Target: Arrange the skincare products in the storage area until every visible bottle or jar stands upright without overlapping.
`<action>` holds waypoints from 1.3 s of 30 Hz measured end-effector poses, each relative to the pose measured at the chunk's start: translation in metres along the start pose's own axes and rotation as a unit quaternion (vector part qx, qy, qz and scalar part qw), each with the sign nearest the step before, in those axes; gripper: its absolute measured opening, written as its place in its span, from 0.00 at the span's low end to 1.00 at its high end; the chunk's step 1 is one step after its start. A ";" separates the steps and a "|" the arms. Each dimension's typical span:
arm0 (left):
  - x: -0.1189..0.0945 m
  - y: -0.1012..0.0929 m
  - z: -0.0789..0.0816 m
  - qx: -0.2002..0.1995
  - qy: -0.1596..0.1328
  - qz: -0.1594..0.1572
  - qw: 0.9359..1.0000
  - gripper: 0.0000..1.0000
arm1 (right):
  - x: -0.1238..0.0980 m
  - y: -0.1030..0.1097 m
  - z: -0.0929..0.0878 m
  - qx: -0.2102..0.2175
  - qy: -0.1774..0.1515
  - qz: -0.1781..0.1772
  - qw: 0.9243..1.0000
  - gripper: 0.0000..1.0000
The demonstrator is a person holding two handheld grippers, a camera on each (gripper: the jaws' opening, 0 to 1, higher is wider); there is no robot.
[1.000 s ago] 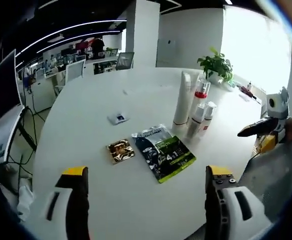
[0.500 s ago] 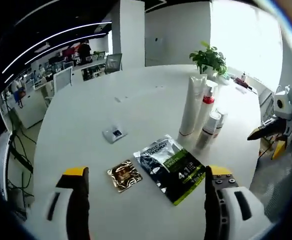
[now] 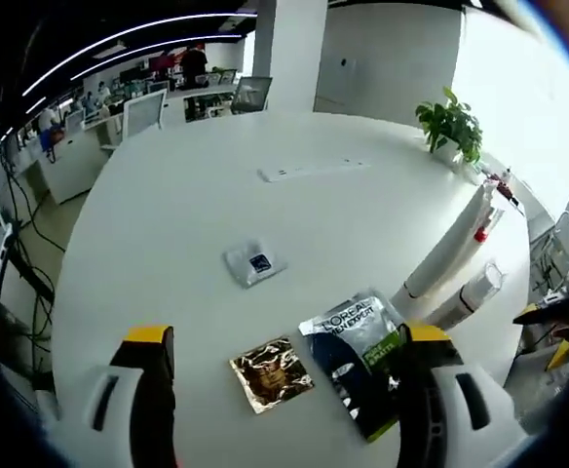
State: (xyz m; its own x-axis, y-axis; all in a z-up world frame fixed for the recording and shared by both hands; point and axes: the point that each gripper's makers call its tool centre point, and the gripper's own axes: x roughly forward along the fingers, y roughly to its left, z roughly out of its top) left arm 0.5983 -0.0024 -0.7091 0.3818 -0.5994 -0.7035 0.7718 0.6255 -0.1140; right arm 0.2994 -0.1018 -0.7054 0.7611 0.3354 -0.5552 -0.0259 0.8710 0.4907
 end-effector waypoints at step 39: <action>0.114 0.037 0.017 -0.067 0.026 0.093 0.993 0.68 | 0.001 -0.008 -0.003 0.036 0.002 -0.007 0.999 0.79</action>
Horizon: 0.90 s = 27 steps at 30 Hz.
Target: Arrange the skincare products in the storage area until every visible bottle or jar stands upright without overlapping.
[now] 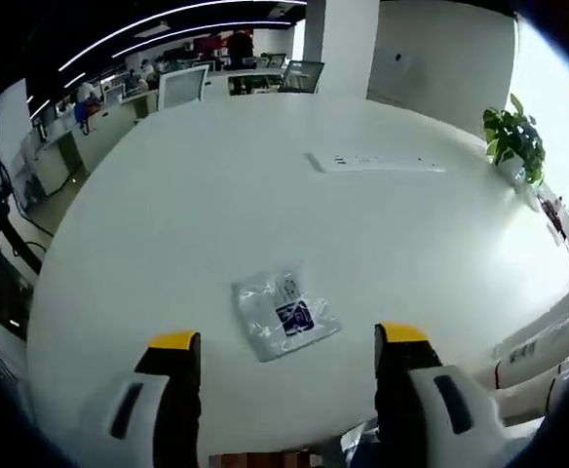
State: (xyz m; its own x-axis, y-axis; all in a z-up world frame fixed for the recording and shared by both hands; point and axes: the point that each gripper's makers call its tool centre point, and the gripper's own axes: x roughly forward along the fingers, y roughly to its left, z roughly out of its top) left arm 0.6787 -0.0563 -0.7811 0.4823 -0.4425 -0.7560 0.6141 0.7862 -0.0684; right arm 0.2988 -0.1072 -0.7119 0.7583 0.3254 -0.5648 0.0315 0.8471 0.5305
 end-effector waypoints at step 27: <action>0.016 -0.004 0.007 0.033 0.016 0.031 0.999 0.45 | 0.000 -0.001 0.001 0.019 -0.006 0.002 1.000 0.79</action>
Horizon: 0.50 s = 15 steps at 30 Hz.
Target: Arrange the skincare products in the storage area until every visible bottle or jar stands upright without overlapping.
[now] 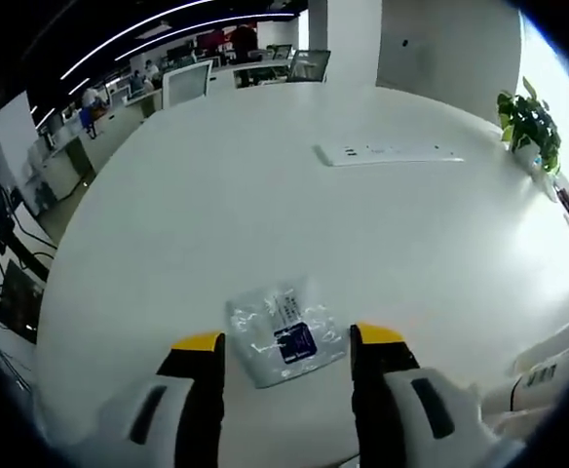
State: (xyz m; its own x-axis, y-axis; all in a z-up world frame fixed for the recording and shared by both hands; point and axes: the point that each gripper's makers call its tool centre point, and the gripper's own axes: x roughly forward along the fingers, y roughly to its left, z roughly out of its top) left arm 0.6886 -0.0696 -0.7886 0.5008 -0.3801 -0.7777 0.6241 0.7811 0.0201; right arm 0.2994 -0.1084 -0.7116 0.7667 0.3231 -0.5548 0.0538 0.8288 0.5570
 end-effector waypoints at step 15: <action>-0.005 0.005 -0.003 0.012 0.017 -0.016 1.000 0.39 | -0.001 -0.002 0.002 0.003 -0.005 -0.003 1.000 0.79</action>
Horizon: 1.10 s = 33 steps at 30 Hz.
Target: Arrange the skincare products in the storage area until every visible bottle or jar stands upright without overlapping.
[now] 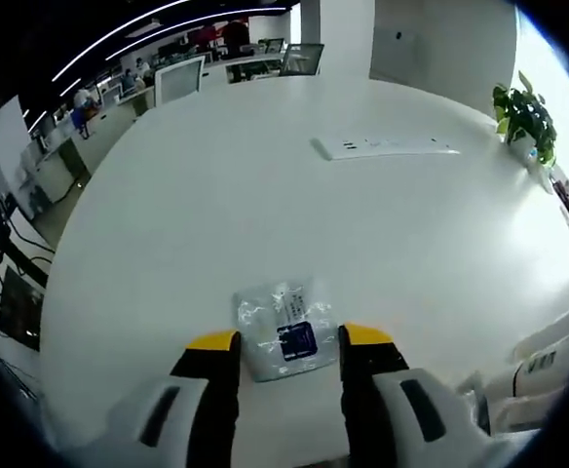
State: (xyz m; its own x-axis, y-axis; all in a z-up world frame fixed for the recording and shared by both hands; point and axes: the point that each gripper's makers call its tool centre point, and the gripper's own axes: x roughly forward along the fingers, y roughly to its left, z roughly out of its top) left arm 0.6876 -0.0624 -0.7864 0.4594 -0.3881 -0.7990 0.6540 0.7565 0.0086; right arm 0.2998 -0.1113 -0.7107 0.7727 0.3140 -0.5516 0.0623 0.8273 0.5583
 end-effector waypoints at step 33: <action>-0.060 -0.007 -0.006 0.103 -0.014 -0.069 0.992 0.38 | 0.001 0.007 0.000 -0.020 0.003 0.011 1.000 0.78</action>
State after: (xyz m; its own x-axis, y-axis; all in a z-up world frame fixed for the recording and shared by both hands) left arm 0.6517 -0.0407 -0.7421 0.3706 -0.4969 -0.7847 0.8200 0.5719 0.0251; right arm 0.3009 -0.1046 -0.7074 0.7692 0.3354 -0.5439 0.0201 0.8380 0.5452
